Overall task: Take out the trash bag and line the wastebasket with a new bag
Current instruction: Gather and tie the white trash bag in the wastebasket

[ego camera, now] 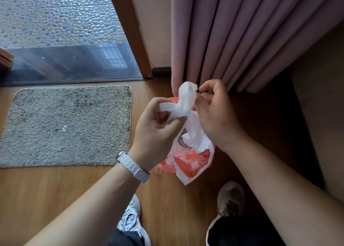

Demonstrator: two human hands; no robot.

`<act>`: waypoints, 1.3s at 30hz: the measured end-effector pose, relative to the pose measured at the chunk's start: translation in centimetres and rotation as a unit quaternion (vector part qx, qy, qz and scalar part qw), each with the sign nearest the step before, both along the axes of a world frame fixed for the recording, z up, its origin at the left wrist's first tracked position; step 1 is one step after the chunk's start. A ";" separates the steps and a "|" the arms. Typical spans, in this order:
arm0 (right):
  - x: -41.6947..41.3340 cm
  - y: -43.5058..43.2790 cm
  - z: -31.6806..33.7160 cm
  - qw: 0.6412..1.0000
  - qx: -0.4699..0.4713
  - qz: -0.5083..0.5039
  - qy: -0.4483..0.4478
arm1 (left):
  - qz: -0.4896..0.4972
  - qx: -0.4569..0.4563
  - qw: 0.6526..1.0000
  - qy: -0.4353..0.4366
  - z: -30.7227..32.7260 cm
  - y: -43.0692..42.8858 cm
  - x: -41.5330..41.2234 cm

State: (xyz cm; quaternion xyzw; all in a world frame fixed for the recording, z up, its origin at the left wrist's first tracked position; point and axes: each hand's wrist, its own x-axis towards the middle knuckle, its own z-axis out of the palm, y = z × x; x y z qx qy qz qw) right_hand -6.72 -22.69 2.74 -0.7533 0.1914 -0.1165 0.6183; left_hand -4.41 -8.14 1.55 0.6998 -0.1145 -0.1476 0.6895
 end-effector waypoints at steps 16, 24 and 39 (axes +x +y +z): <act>-1.5 0.9 1.6 0.960 -0.207 0.184 -0.047 | 0.003 -0.006 0.999 0.040 0.8 1.1 0.9; -1.4 0.9 0.3 0.944 -0.240 0.226 -0.008 | -0.011 0.027 0.999 0.019 0.4 1.4 1.4; -1.7 0.8 0.1 0.974 -0.088 0.202 0.060 | -0.002 0.069 0.998 -0.007 0.1 1.3 1.1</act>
